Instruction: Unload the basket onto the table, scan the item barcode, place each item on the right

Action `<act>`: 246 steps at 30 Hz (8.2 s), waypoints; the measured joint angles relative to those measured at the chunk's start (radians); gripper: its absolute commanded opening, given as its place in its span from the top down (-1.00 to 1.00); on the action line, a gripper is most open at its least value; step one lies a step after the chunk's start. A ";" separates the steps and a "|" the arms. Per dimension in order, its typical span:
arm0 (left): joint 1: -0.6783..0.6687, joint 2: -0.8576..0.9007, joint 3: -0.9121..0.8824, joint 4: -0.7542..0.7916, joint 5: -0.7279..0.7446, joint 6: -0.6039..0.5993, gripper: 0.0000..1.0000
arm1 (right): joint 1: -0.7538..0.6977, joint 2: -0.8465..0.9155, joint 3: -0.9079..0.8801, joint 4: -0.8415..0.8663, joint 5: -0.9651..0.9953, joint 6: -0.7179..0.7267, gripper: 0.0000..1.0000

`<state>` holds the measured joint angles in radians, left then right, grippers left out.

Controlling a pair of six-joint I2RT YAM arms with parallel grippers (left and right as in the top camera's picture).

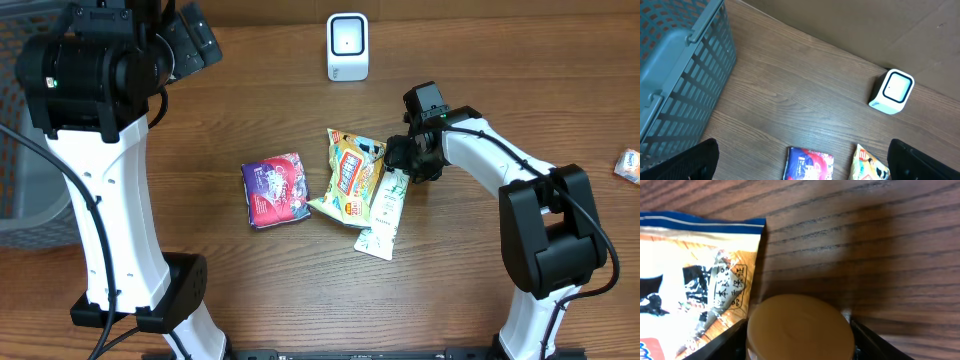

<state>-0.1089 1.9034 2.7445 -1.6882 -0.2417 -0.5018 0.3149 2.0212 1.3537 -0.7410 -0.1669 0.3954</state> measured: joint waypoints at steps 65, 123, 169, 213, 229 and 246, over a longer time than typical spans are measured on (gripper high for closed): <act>0.000 0.000 0.000 0.000 0.000 0.000 -1.00 | -0.181 0.015 0.074 0.376 -1.326 -0.813 0.84; 0.000 0.000 0.000 0.000 0.000 0.000 -1.00 | -0.014 0.099 0.070 0.769 -1.145 -1.072 0.21; 0.000 0.000 0.000 0.000 0.000 0.000 -0.99 | -0.090 0.098 0.068 1.373 -1.369 0.166 -0.99; 0.000 0.000 -0.002 -0.003 0.006 0.000 -1.00 | 0.202 0.093 0.684 -0.491 -0.080 -0.661 -1.00; 0.000 0.000 -0.002 -0.003 0.006 0.000 -0.99 | 0.202 0.093 0.372 -0.328 0.089 -0.713 -1.00; 0.000 0.000 -0.002 -0.003 0.006 0.000 -0.99 | 0.207 0.074 0.376 -0.579 -0.069 -0.519 -1.00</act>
<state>-0.1089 1.9034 2.7426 -1.6909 -0.2352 -0.5014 0.5220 2.0953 1.7294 -1.3201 -0.2359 -0.1234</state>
